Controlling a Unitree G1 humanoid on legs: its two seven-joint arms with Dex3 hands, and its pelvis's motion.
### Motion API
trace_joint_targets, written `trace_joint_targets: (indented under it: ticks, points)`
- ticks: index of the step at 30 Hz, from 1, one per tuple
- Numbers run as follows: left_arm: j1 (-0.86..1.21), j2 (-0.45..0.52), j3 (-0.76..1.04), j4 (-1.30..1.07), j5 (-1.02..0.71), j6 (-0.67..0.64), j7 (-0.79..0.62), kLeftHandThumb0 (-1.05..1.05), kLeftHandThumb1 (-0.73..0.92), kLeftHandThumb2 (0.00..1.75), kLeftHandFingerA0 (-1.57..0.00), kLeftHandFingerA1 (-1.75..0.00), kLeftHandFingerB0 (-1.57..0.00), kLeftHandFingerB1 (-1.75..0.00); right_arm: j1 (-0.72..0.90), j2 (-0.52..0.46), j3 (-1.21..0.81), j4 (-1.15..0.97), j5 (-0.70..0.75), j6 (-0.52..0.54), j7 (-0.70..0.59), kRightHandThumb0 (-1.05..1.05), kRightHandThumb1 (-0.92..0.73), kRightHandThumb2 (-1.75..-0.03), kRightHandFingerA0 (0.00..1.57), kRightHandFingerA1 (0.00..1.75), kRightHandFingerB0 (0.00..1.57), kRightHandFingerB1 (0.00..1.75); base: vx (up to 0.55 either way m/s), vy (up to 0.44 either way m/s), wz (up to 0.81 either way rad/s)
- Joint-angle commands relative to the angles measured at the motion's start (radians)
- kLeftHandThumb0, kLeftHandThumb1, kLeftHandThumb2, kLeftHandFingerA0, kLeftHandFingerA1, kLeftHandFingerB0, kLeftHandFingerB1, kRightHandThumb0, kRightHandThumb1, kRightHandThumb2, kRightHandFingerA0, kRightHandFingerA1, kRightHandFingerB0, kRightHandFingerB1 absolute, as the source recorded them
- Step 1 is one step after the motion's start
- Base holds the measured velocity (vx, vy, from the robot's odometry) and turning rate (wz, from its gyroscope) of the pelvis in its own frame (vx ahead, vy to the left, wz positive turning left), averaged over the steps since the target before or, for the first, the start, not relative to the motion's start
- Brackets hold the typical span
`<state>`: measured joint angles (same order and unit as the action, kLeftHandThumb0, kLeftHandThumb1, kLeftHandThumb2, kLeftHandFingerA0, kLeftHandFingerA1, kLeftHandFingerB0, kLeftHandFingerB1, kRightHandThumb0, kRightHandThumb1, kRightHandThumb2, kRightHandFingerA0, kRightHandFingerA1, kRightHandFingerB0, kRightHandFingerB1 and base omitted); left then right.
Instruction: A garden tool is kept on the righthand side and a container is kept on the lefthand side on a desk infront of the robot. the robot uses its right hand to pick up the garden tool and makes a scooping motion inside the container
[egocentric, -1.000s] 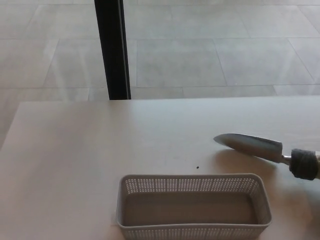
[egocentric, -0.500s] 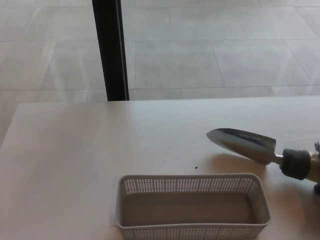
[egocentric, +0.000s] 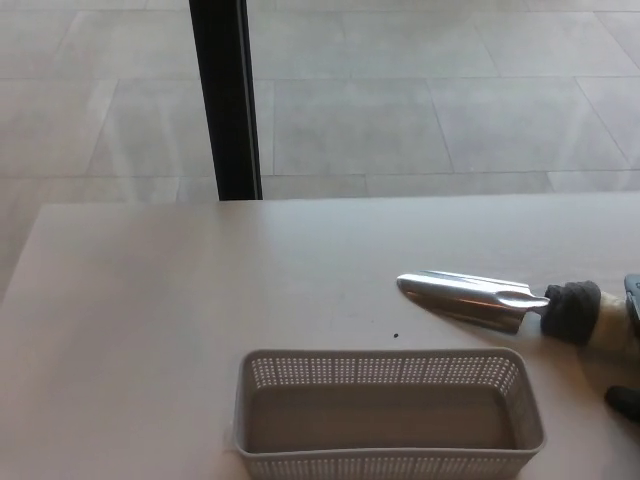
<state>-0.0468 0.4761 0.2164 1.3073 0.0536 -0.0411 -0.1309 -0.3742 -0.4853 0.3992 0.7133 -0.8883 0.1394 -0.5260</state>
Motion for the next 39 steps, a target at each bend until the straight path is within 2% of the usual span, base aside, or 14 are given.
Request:
trace_joint_targets:
  ticks: [1,7,14,15,16,18,19,20,30,31,32,37,38,39]
  points:
    - [0.017,0.022,0.003,0.000,-0.008,-0.007,0.012,-0.50,0.65,0.60,-0.66,-0.68,-0.60,-0.53,0.174,-0.151,-0.118,-0.281,0.132,0.058,0.328,-1.05,-0.85,-0.67,0.00,0.00,0.00,0.00,0.00,0.000,0.00]
    - [0.023,0.028,0.003,-0.006,-0.009,-0.006,0.006,-0.51,0.65,0.60,-0.66,-0.67,-0.61,-0.53,0.268,-0.205,-0.274,-0.403,0.217,0.069,0.381,-1.05,-0.89,-0.67,0.00,0.00,0.00,0.00,0.00,0.000,0.00]
    - [0.025,0.029,-0.012,0.005,0.008,-0.013,0.009,-0.52,0.65,0.60,-0.67,-0.66,-0.60,-0.51,0.441,-0.271,-0.651,-0.466,0.411,0.020,0.401,-1.05,-0.92,-0.71,0.00,0.00,0.00,0.00,0.00,0.000,0.00]
    - [0.025,0.028,-0.012,0.005,0.008,-0.013,0.009,-0.52,0.65,0.60,-0.67,-0.68,-0.61,-0.52,0.448,-0.265,-0.680,-0.460,0.433,0.006,0.404,-1.04,-0.80,-0.86,0.00,0.00,0.00,0.00,0.00,0.000,0.00]
    - [0.026,0.028,-0.012,0.002,0.006,-0.011,0.009,-0.51,0.66,0.59,-0.69,-0.70,-0.62,-0.54,0.464,-0.252,-0.755,-0.440,0.486,-0.009,0.397,-1.05,-0.91,-0.69,0.00,0.00,0.00,0.01,0.00,0.000,0.00]
    - [0.028,0.025,-0.009,-0.002,0.002,-0.007,0.012,-0.51,0.65,0.59,-0.70,-0.71,-0.61,-0.54,0.489,-0.229,-0.864,-0.400,0.551,-0.045,0.372,-1.04,-0.90,-0.68,0.00,0.00,0.00,0.01,0.00,0.000,0.00]
    - [0.027,0.025,-0.009,0.001,0.003,0.000,0.017,-0.51,0.65,0.59,-0.70,-0.69,-0.62,-0.52,0.506,-0.198,-0.956,-0.372,0.618,-0.045,0.367,-1.02,-0.76,-0.84,0.00,0.00,0.00,0.06,0.00,0.000,0.00]
    - [0.027,0.024,-0.007,0.002,0.000,-0.001,0.015,-0.51,0.65,0.59,-0.71,-0.68,-0.62,-0.52,0.512,-0.178,-0.998,-0.339,0.657,-0.083,0.351,-1.05,-0.70,-1.12,0.00,0.38,0.00,0.19,0.00,0.000,0.00]
    - [0.026,0.018,-0.007,0.002,0.001,-0.001,0.019,-0.51,0.65,0.59,-0.69,-0.67,-0.62,-0.52,0.477,-0.053,-1.241,0.039,0.856,-0.157,0.293,-0.86,-0.63,-0.95,0.00,0.39,0.05,0.40,0.00,0.000,0.00]
    - [0.026,0.018,-0.005,0.001,-0.002,0.000,0.016,-0.51,0.65,0.59,-0.69,-0.67,-0.62,-0.53,0.460,-0.037,-1.263,0.080,0.877,-0.158,0.283,-0.71,-0.81,-0.65,0.00,0.00,0.01,0.40,0.00,0.000,0.00]
    - [0.030,0.013,0.004,0.003,-0.011,-0.001,0.019,-0.50,0.64,0.59,-0.70,-0.67,-0.64,-0.54,0.451,-0.025,-1.275,0.094,0.890,-0.143,0.298,-0.82,-0.63,-0.94,0.00,0.40,0.02,0.39,0.00,0.000,0.00]
    - [0.044,0.002,0.014,-0.006,-0.023,-0.015,0.015,-0.51,0.65,0.59,-0.69,-0.69,-0.62,-0.54,0.420,0.043,-1.352,0.167,0.986,-0.200,0.363,-0.74,-0.59,-0.93,0.00,0.42,0.00,0.34,0.00,0.000,0.00]
    - [0.050,0.003,0.017,-0.010,-0.027,-0.021,0.010,-0.51,0.65,0.60,-0.68,-0.68,-0.61,-0.53,0.423,0.056,-1.357,0.180,0.998,-0.199,0.398,-0.67,-0.84,-0.72,0.00,0.00,0.00,0.25,0.00,0.000,0.00]
    - [0.054,0.005,0.021,-0.011,-0.032,-0.020,0.003,-0.50,0.66,0.60,-0.67,-0.67,-0.60,-0.53,0.420,0.077,-1.367,0.202,1.010,-0.216,0.405,-0.71,-0.60,-0.97,0.00,0.45,0.00,0.31,0.00,0.000,0.00]
